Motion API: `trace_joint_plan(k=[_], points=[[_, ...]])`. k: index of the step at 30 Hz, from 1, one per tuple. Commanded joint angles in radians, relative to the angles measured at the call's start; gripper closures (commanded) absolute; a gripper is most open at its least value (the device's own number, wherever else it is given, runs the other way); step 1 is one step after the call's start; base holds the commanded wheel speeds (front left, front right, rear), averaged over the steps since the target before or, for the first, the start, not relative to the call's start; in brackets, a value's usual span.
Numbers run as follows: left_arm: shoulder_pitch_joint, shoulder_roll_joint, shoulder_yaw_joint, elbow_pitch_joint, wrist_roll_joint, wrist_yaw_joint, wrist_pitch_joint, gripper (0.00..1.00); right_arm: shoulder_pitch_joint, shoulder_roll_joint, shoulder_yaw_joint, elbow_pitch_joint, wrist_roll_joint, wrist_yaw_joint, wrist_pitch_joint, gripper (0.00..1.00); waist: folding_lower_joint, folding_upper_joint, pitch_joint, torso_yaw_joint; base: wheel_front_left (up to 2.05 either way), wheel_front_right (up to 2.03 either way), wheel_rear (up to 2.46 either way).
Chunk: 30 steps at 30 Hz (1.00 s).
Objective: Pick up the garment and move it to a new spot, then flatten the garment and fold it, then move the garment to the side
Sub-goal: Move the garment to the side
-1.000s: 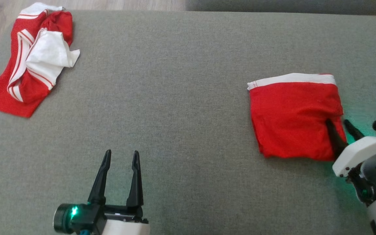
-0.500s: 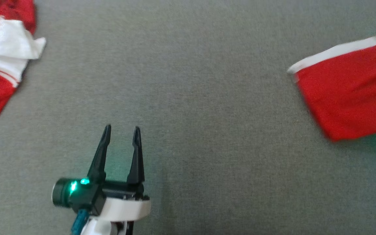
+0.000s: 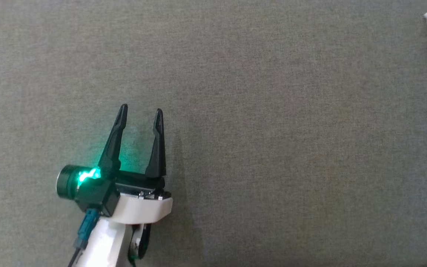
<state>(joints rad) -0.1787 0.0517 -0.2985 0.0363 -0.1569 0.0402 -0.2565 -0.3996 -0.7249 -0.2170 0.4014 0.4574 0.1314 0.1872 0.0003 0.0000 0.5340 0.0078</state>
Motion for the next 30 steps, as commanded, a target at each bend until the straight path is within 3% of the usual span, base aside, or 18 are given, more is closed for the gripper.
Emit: trace_joint_plan(k=[1, 2, 9, 18, 19, 30], points=[[-0.007, -0.001, 0.027, -0.022, 0.007, -0.003, -0.005, 0.00, 0.005, -0.031, -0.022, -0.033, -0.025, -0.001, 0.009, 0.04, -0.0003, 0.0000, 0.004, -0.004, 0.00, 0.00, 0.00], [-0.010, -0.001, 0.026, -0.019, 0.007, -0.004, -0.005, 0.00, 0.005, -0.016, -0.034, -0.043, -0.049, -0.001, 0.016, 0.00, -0.0003, 0.0000, 0.003, -0.004, 0.00, 0.00, 0.00], [-0.004, -0.001, 0.025, -0.001, -0.005, 0.001, -0.005, 0.00, 0.050, 0.110, -0.043, -0.106, -0.177, -0.001, 0.045, 0.00, -0.0003, 0.0000, -0.071, 0.004, 0.00, 0.00, 0.00], [0.084, -0.001, 0.052, 0.012, -0.026, 0.024, -0.005, 0.00, 0.142, 0.314, 0.126, -0.145, -0.156, -0.001, -0.052, 0.00, -0.0003, 0.0000, -0.254, 0.007, 0.00, 0.00, 0.00], [0.084, -0.001, 0.052, 0.012, -0.026, 0.024, -0.005, 0.00, 0.142, 0.314, 0.126, -0.145, -0.156, -0.001, -0.052, 0.00, -0.0003, 0.0000, -0.254, 0.007, 0.00, 0.00, 0.00], [0.222, -0.001, 0.107, 0.045, -0.090, 0.053, -0.005, 0.00, 0.246, 0.513, 0.373, 0.023, -0.151, -0.001, -0.395, 0.00, -0.0003, 0.0000, -0.484, 0.021, 0.00, 0.00, 0.00]])
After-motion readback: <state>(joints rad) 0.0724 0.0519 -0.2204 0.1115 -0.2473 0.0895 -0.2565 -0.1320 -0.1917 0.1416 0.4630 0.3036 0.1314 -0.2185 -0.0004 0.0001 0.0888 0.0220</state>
